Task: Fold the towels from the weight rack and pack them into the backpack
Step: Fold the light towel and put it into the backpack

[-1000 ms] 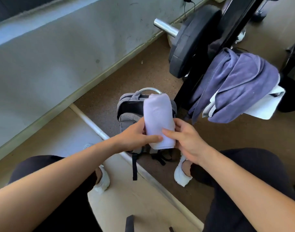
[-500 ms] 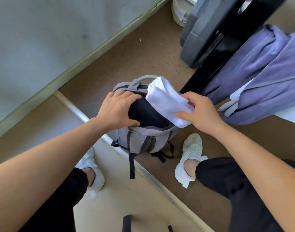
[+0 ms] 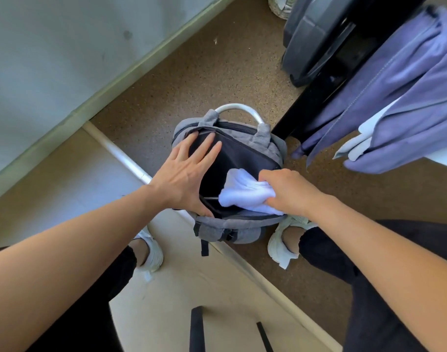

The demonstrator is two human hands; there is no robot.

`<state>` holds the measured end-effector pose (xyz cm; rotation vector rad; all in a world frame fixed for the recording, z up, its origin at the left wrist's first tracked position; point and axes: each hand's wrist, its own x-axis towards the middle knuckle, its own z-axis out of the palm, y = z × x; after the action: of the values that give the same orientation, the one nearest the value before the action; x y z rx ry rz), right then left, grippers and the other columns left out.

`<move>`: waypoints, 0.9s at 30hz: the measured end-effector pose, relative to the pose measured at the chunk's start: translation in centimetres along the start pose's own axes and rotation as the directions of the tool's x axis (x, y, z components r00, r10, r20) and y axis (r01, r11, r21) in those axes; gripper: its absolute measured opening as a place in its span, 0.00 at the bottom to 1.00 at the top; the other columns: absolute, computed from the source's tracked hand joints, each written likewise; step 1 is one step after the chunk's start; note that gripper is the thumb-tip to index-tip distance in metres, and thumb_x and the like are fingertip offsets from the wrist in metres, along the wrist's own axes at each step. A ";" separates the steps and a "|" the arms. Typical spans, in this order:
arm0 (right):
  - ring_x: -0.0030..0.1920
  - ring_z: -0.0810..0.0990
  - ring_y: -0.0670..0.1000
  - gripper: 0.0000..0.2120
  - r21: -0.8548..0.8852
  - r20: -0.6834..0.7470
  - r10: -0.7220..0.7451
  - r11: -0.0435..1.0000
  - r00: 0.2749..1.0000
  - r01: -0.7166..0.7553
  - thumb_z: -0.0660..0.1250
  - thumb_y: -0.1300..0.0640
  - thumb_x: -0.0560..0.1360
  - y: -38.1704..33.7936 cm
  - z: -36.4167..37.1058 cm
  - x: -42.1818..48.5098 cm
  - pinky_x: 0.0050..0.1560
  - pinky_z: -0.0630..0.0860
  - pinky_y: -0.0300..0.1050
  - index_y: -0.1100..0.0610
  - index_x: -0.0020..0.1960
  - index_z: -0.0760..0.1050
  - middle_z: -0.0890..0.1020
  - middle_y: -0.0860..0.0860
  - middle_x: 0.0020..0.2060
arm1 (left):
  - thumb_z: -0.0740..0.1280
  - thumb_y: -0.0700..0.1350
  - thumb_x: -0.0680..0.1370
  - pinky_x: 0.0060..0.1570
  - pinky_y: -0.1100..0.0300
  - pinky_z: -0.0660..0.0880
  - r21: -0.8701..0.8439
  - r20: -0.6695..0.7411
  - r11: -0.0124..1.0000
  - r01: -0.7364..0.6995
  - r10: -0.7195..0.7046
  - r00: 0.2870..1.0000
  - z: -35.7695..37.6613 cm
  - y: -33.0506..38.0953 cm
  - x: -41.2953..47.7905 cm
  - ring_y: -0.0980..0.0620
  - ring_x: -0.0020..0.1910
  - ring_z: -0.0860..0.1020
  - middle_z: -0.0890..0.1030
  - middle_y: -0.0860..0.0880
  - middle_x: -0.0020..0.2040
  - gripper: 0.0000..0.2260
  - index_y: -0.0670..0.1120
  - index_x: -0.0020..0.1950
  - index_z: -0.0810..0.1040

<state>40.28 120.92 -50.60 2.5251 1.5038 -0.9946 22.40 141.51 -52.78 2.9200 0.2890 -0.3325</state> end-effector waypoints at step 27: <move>0.73 0.65 0.60 0.26 -0.259 0.345 0.247 0.952 0.906 -0.161 0.70 0.54 0.76 -0.8 12.0 10.8 0.68 0.71 0.56 0.57 0.72 0.70 0.67 0.55 0.72 | 0.68 0.83 0.51 0.77 0.38 0.59 -0.018 -0.026 0.996 -0.083 0.083 0.996 0.2 -0.5 0.1 0.32 0.79 0.55 0.51 0.41 0.84 0.73 0.42 0.84 0.48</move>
<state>37.08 125.63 -65.77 2.1295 1.1433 -1.1196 22.32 141.95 -53.02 2.9089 0.1732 -0.2791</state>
